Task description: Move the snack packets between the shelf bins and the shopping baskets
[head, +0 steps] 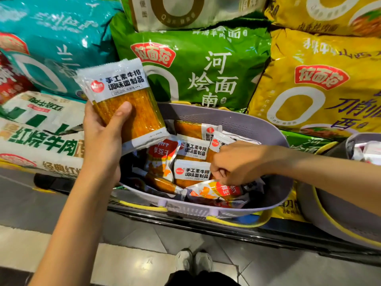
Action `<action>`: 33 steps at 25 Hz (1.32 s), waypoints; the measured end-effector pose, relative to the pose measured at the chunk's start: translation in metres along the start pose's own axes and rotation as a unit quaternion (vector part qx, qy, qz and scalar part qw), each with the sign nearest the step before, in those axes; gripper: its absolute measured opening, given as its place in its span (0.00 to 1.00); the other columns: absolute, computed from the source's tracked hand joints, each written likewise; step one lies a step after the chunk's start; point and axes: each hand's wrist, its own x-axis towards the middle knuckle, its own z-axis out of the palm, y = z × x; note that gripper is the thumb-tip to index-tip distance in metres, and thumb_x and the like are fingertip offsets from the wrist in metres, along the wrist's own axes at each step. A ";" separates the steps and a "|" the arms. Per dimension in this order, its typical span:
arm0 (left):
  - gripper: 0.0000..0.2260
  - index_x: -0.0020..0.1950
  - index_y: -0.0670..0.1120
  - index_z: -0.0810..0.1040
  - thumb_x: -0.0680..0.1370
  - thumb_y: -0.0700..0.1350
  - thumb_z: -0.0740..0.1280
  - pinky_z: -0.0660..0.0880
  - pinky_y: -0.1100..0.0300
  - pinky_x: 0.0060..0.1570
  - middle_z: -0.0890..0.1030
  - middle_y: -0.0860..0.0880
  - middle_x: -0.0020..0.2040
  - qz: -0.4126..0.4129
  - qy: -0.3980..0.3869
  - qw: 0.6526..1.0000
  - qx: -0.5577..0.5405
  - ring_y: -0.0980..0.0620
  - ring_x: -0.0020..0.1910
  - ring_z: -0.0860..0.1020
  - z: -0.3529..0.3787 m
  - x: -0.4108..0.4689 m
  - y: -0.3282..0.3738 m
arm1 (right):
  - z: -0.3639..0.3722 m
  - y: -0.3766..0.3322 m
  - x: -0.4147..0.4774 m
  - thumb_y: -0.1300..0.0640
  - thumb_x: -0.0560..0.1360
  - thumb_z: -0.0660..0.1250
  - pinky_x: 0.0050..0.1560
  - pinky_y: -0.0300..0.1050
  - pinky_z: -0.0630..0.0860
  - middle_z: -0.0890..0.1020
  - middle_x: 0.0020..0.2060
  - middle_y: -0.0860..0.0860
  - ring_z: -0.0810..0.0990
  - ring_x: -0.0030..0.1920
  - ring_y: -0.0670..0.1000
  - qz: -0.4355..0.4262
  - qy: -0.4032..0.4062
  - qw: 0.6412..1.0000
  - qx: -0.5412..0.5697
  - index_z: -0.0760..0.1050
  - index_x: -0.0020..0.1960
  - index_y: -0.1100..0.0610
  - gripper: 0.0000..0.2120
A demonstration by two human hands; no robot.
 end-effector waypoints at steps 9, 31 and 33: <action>0.19 0.69 0.45 0.66 0.79 0.40 0.63 0.77 0.67 0.42 0.79 0.56 0.52 0.005 0.002 0.999 -0.038 0.63 0.47 0.80 -0.002 -0.003 0.006 | -0.048 -0.004 -0.018 0.60 0.74 0.62 0.33 0.33 0.64 0.70 0.29 0.46 0.68 0.30 0.40 -0.030 0.175 0.979 0.099 0.67 0.34 0.53 0.11; 0.15 0.64 0.48 0.68 0.78 0.41 0.63 0.80 0.59 0.49 0.80 0.54 0.52 0.001 0.048 0.993 -0.110 0.59 0.47 0.80 -0.004 -0.006 0.012 | -0.024 -0.039 0.049 0.39 0.70 0.70 0.40 0.49 0.73 0.78 0.43 0.50 0.77 0.47 0.53 0.063 0.256 0.964 0.033 0.73 0.42 0.54 0.18; 0.15 0.64 0.47 0.68 0.78 0.41 0.63 0.80 0.61 0.47 0.80 0.54 0.51 0.001 0.047 0.993 -0.112 0.61 0.45 0.81 -0.004 -0.006 0.012 | -0.024 -0.048 0.049 0.37 0.71 0.66 0.31 0.45 0.65 0.71 0.35 0.47 0.73 0.41 0.52 0.100 0.244 0.965 -0.012 0.64 0.35 0.51 0.20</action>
